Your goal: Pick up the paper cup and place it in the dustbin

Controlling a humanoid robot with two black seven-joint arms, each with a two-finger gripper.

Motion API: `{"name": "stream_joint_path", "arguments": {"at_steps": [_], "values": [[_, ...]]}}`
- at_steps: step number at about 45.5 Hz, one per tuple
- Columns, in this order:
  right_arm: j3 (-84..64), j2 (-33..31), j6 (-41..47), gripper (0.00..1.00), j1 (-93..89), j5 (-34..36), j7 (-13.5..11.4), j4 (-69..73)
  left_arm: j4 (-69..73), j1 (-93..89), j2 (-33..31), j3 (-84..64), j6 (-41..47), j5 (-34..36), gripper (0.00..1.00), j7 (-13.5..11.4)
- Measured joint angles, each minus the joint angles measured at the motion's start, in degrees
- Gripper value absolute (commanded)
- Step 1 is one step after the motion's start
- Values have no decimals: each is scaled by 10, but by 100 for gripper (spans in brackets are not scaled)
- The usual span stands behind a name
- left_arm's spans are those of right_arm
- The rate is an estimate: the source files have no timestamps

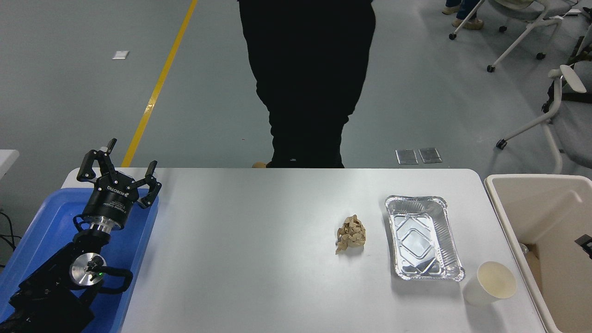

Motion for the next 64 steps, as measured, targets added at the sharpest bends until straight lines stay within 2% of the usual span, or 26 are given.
{"name": "stream_joint_path", "arguments": {"at_steps": [64], "values": [[0,-4,1,100,0,0,0,0,0,0,0,1,0,0,98,0]]}}
